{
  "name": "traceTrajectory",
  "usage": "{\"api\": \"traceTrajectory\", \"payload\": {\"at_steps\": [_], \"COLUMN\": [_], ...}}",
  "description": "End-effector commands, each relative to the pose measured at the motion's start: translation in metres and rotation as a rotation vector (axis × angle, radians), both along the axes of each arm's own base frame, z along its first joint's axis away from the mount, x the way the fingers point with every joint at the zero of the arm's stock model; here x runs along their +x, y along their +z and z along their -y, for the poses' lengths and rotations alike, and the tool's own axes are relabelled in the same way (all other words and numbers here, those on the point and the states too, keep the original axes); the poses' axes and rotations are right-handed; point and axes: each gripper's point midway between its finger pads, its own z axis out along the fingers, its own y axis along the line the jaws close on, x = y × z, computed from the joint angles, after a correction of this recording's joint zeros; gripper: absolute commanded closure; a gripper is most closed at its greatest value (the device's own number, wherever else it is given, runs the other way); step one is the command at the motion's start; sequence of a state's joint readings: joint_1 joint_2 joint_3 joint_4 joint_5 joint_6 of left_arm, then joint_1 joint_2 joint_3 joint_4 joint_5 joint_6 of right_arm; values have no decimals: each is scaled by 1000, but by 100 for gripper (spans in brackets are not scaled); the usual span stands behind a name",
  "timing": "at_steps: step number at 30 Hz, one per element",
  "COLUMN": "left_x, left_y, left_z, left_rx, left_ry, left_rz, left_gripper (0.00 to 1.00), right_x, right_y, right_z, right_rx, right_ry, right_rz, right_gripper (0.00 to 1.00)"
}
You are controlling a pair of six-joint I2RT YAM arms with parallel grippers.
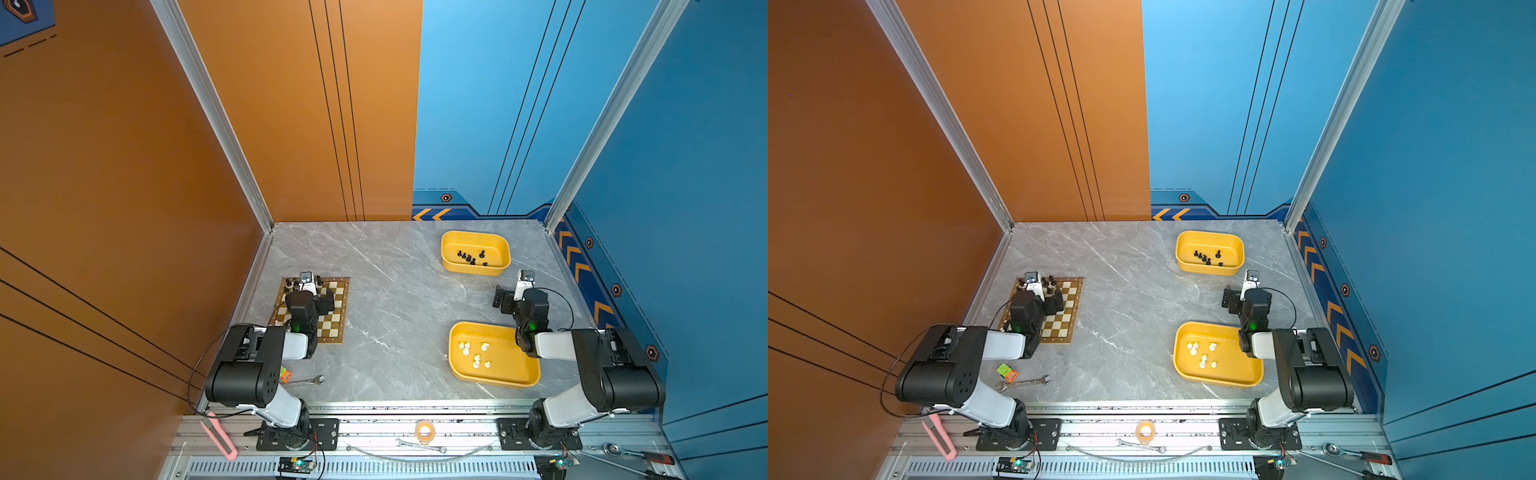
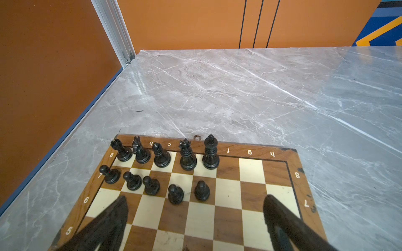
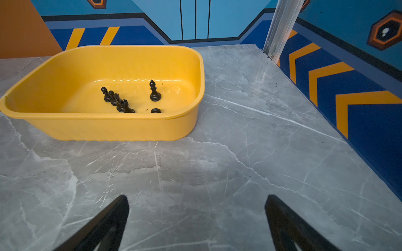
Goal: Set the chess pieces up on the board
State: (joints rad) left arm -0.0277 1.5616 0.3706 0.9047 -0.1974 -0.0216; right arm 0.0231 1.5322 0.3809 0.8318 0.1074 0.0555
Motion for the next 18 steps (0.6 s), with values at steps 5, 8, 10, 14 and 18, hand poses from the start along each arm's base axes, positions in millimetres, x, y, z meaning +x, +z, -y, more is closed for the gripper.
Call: {"api": "traceTrajectory", "payload": {"at_steps": [5,8,10,14,18], "left_x": [4,4,4,4,3], "left_y": [6,6,6,6,11], "left_z": [5,5,5,5,4], "left_rx": [9,7,8,9,29], "left_ry": [-30,-30,-29,-26,-6], "left_rz": [11,11,12,14,27], "left_gripper": [2,2,2,2,2], "right_x": [4,4,4,4,1], "right_y": [7,7,7,7,16], "right_z": [0,-1,-1,-1,1], "right_rx": [2,3,3,-5,-35], "right_ry": [4,5,5,2,-40], "right_rz": [29,25,27,28,35], "right_gripper": [0,0,0,0,0]}}
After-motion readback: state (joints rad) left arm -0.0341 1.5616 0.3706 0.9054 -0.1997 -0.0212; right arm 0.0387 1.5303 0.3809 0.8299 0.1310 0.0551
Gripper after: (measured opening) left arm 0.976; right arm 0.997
